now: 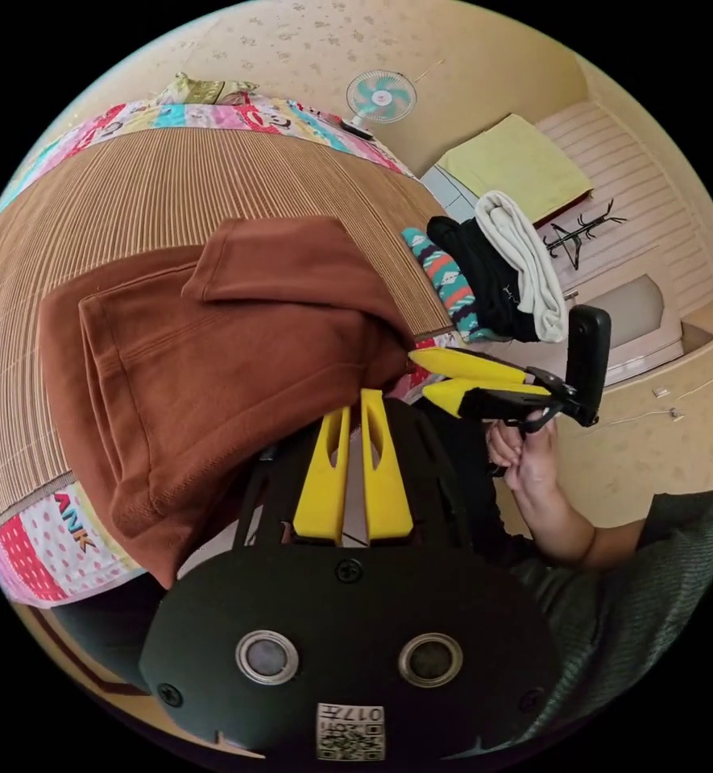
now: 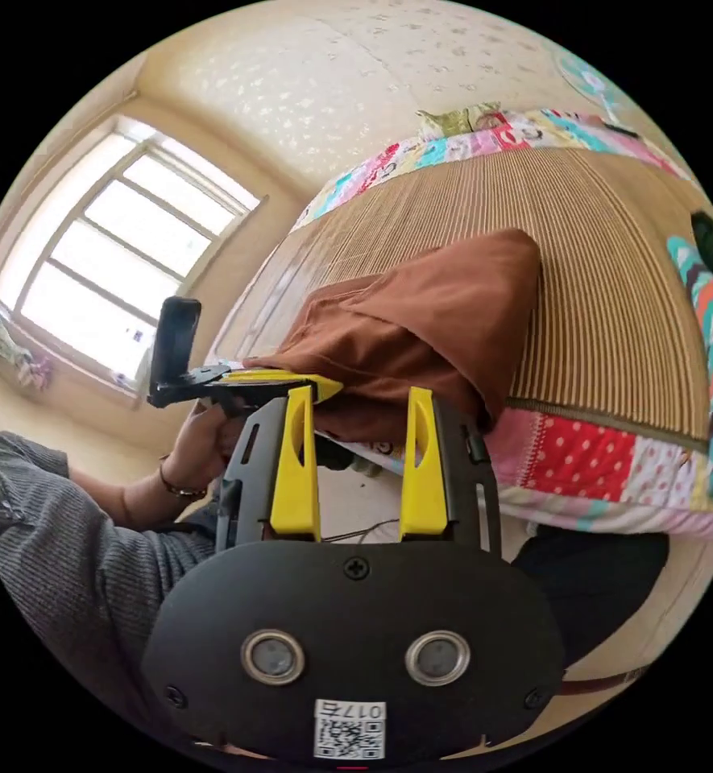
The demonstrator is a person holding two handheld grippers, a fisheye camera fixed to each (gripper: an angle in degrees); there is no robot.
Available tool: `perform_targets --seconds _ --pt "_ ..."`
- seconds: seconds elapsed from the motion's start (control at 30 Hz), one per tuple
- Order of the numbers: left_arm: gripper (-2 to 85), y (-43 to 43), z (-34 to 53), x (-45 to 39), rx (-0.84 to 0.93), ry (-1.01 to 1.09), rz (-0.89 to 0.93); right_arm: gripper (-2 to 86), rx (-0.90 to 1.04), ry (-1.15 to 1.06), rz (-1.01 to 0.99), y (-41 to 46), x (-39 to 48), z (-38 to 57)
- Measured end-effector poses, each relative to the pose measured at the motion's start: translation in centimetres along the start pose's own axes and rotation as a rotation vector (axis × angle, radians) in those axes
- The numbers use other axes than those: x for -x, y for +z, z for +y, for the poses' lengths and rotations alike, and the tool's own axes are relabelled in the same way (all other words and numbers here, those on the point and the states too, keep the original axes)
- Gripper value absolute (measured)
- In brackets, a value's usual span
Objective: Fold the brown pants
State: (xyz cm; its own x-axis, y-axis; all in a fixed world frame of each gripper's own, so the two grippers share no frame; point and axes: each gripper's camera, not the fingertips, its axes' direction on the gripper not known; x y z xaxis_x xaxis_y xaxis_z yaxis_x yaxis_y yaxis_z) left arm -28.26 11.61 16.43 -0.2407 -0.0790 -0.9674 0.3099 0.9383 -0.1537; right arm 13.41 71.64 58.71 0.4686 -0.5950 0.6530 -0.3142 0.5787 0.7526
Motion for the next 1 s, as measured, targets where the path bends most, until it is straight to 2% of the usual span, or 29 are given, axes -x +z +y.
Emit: perform_targets --seconds 0.1,0.17,0.23,0.3,0.4,0.57,0.67,0.77,0.87,0.93,1.0 --pt "-0.7 -0.9 0.0 -1.3 -0.023 0.007 0.043 16.8 0.053 -0.246 0.105 3.1 4.1 -0.5" --pt "-0.9 -1.4 -0.6 -3.7 -0.006 0.057 -0.115 16.3 0.101 -0.347 0.132 5.5 5.7 -0.8" --pt "-0.9 -1.4 -1.2 -5.2 -0.006 0.109 -0.194 15.1 0.112 -0.42 0.122 7.1 6.4 -1.5" --pt "-0.9 -1.6 -1.6 -5.4 -0.013 0.113 -0.172 14.3 0.163 -0.458 0.051 7.8 6.1 -2.4" --pt "-0.9 -2.4 -1.9 -4.5 -0.056 0.065 0.002 13.7 0.325 -0.479 -0.024 9.4 4.7 -3.6" --pt "1.1 -3.8 -2.8 -4.6 -0.115 0.045 0.06 13.2 0.187 -0.465 0.151 10.0 5.3 -3.7" --pt "7.2 -3.9 -3.5 -5.2 -0.094 0.014 0.077 8.3 0.28 -0.526 0.15 13.6 6.4 -4.9" --pt "8.2 -4.9 -3.2 -6.6 -0.105 0.034 0.03 4.9 0.339 -0.559 0.208 15.5 6.0 -5.7" --pt "9.2 -5.6 -3.1 -7.7 -0.088 0.075 -0.027 3.6 0.113 -0.473 0.437 11.6 4.3 -6.2" --pt "12.0 -5.7 -3.5 -8.2 -0.063 0.084 -0.056 3.0 -0.126 -0.239 0.599 5.4 0.5 -5.9" --pt "13.7 -5.8 -4.4 -8.8 -0.051 0.101 -0.097 2.7 -0.209 -0.033 0.674 1.1 -3.7 -4.9"
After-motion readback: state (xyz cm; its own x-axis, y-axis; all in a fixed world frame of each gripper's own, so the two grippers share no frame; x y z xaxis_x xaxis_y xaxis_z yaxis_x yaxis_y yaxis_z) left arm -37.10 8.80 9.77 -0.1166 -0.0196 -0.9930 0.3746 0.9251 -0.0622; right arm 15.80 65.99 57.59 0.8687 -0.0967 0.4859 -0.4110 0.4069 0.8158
